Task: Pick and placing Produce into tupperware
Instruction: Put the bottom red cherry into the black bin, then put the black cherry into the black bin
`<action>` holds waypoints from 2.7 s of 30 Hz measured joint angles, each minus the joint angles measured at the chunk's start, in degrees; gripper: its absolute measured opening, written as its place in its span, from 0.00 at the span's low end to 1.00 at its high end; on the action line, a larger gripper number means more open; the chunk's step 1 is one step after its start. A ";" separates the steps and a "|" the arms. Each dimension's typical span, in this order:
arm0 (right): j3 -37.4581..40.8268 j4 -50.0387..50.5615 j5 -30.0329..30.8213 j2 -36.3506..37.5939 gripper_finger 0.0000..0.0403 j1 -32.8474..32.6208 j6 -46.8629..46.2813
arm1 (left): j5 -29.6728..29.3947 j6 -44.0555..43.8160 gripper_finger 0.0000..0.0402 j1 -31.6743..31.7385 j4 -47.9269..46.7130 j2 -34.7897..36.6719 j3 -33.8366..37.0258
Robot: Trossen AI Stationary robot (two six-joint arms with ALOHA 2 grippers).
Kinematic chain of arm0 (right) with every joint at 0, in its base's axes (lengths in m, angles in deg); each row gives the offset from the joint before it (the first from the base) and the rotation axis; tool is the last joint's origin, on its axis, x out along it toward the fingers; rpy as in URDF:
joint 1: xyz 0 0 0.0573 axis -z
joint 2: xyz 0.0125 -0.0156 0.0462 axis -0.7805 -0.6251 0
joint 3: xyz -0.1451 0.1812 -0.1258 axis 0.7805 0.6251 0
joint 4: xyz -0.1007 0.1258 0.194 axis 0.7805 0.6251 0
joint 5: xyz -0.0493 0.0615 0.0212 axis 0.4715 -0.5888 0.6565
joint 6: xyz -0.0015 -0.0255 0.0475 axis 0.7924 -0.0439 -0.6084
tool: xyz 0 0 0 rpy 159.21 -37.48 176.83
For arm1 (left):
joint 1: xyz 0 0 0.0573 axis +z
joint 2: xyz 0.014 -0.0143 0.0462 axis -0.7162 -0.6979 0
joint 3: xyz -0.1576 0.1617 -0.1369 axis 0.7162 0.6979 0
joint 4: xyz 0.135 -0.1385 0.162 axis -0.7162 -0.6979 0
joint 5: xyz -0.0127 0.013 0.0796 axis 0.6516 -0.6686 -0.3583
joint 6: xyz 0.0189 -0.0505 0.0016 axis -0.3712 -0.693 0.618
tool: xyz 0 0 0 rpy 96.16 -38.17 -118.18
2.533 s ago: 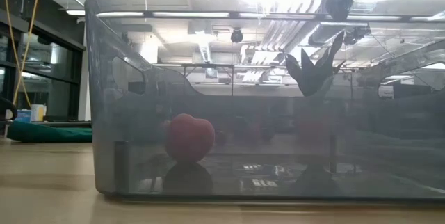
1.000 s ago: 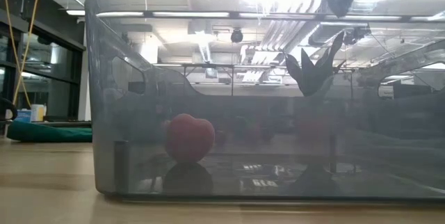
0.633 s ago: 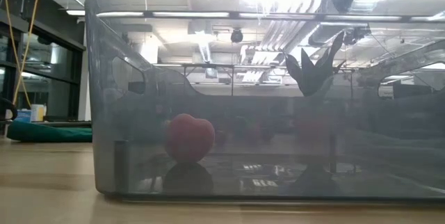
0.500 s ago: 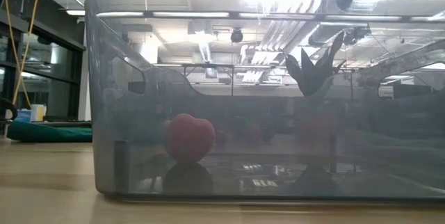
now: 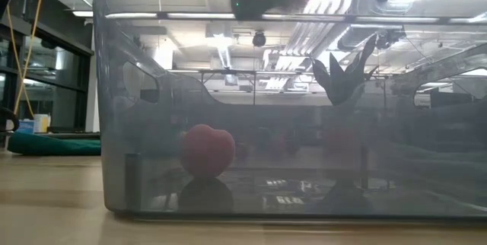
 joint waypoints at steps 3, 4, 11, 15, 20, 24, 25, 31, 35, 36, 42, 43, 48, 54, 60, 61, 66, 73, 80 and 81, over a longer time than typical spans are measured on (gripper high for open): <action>0.00 0.44 -0.01 0.73 0.00 0.00 0.01 | 0.28 -0.04 0.27 -0.49 1.74 -1.98 -0.21; 0.00 0.33 -0.01 0.89 0.00 0.00 0.01 | 0.36 -0.08 0.27 -0.80 0.74 -2.33 -0.07; 0.04 1.90 -0.03 2.48 0.00 0.00 0.02 | 1.31 -1.56 0.27 -1.56 2.07 -5.13 -0.11; 0.03 2.28 -0.19 3.13 0.00 0.00 0.04 | 1.18 -2.65 0.27 -1.54 1.51 -5.76 0.06; 0.05 2.56 -1.12 3.86 0.00 0.00 0.02 | 0.74 -2.99 0.27 -1.52 1.88 -6.89 -0.03; 0.04 2.71 -1.49 4.70 0.00 0.00 0.03 | 0.61 -3.26 0.27 -1.54 2.46 -7.61 -0.02; 0.04 2.99 -1.54 5.03 0.00 0.00 0.02 | 0.62 -3.32 0.27 -1.54 3.11 -7.88 -0.05; 0.04 3.93 -1.62 5.74 0.00 0.00 0.02 | 0.56 -4.40 0.27 -1.54 3.37 -9.02 -0.15; 0.04 4.15 -1.85 5.88 0.00 0.00 0.11 | 0.56 -4.57 0.27 -1.63 2.31 -9.79 0.09; 0.04 4.21 -2.00 5.90 0.00 0.00 0.13 | 0.52 -4.69 0.27 -1.75 2.79 -10.14 -0.03; 0.04 4.57 -2.43 5.88 0.00 0.00 0.46 | 1.91 -6.96 0.27 -1.83 3.36 -11.76 -0.08; 0.04 4.56 -2.50 5.88 0.00 0.00 0.46 | 1.91 -7.24 0.27 -1.83 2.51 -11.84 -0.04; 0.04 4.82 -2.67 5.88 0.00 0.00 0.46 | 1.91 -7.53 0.27 -1.78 2.99 -11.88 -0.02; 0.04 4.82 -2.69 5.88 0.00 -0.01 0.66 | 2.57 -7.37 0.30 -1.78 3.74 -11.88 -0.02; 0.04 4.95 -2.72 5.88 0.00 -0.01 0.83 | 2.61 -7.82 0.44 -1.78 4.67 -11.88 -0.02; 0.04 4.96 -2.72 5.88 0.00 0.00 1.07 | 2.55 -7.91 0.46 -1.78 4.68 -11.88 -0.02; 0.04 5.10 -2.72 5.88 0.00 -0.01 1.09 | 2.83 -9.45 0.54 -1.78 4.62 -11.86 -0.02; 0.04 5.25 -2.74 5.88 0.00 0.00 1.37 | 2.98 -9.87 0.52 -1.72 4.11 -11.45 -0.02; 0.04 5.25 -2.74 5.88 0.00 0.00 1.42 | 2.54 -11.44 0.44 -1.30 4.03 -8.07 -0.02; 0.04 5.25 -2.74 5.88 0.00 0.00 1.44 | 2.51 -11.82 0.43 -1.25 3.99 -7.30 -0.02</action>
